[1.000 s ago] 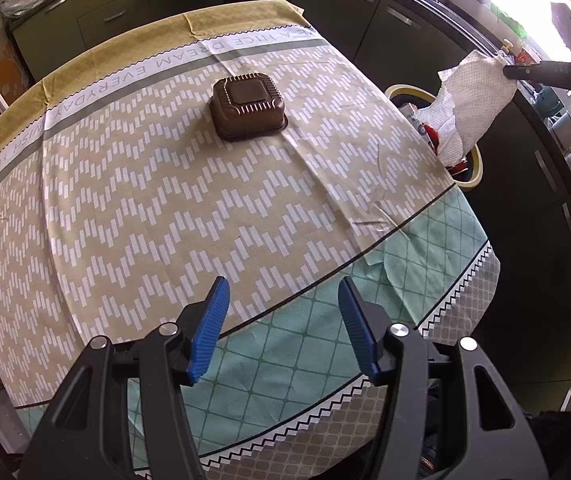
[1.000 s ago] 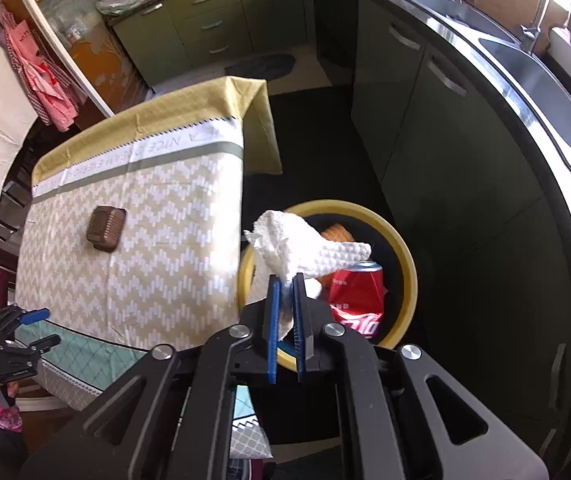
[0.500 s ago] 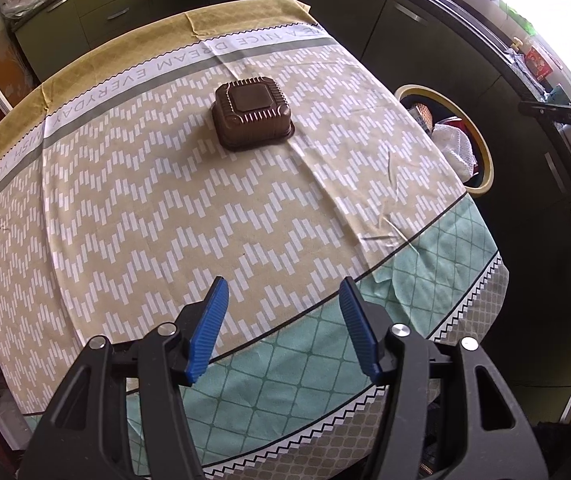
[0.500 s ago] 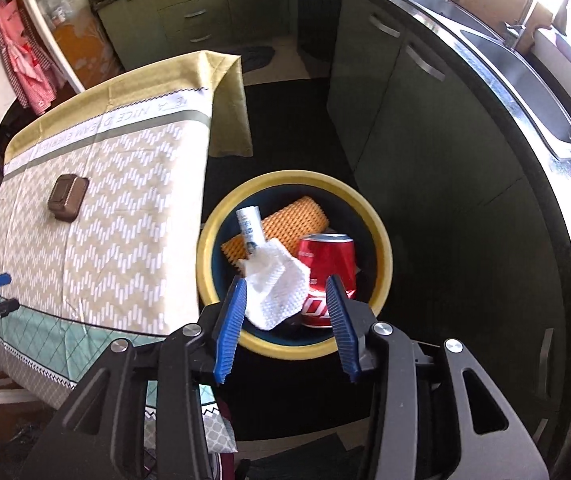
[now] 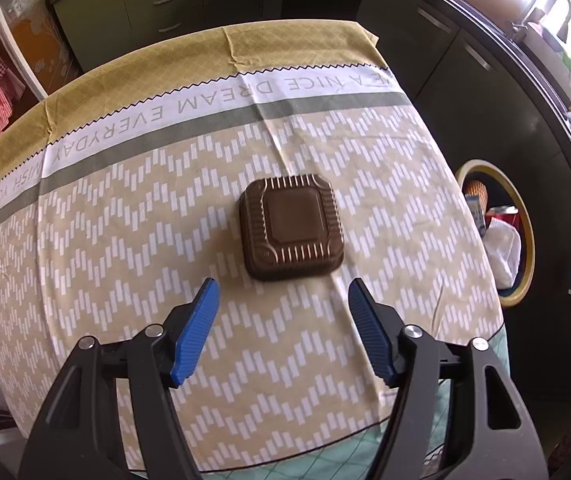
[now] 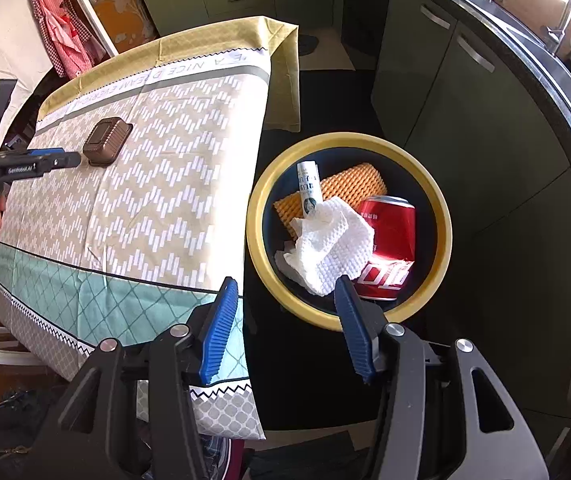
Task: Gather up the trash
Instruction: 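Grasp the brown square box with the left gripper, then carry the brown box over the trash bin and open the left gripper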
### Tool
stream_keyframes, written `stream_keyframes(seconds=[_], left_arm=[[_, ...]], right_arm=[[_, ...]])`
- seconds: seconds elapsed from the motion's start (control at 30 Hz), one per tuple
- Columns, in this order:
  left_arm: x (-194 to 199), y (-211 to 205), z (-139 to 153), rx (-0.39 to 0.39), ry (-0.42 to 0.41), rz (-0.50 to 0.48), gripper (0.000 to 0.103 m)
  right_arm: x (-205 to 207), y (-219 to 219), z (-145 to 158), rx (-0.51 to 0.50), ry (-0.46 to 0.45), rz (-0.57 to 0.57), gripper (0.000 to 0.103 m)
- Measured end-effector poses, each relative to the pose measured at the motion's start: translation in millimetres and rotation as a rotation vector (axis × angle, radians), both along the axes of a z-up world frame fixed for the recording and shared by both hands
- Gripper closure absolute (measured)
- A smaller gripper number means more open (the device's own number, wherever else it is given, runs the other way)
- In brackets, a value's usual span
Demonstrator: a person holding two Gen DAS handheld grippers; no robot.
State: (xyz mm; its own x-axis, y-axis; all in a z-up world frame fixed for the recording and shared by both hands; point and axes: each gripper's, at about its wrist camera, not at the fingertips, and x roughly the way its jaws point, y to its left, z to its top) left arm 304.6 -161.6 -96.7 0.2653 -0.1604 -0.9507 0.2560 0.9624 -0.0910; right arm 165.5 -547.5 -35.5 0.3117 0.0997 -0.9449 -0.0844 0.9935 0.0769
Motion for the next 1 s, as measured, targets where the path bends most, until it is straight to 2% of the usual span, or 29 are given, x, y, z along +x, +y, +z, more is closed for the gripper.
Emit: stream_keyframes(seconds=[0.27, 0.43, 0.57, 0.77, 1.0], left_arm=[[29, -11, -19, -0.025, 0.056, 0.081, 0.039], [33, -18, -23, 0.000, 0.057, 0.085, 0.040], [36, -22, -24, 0.021, 0.051, 0.080, 0.046], [34, -30, -22, 0.034, 0.030, 0.053, 0.047], [9, -54, 7, 0.016, -0.024, -0.053, 0.047]], right_arm=[[-5, -18, -20, 0.032, 0.029, -0.019, 0.052], [-4, -21, -27, 0.044, 0.036, -0.017, 0.051], [-3, -20, -31, 0.048, 0.042, -0.010, 0.051], [-5, -19, -32, 0.047, 0.046, -0.004, 0.051], [-11, -30, -26, 0.036, 0.036, -0.029, 0.051]])
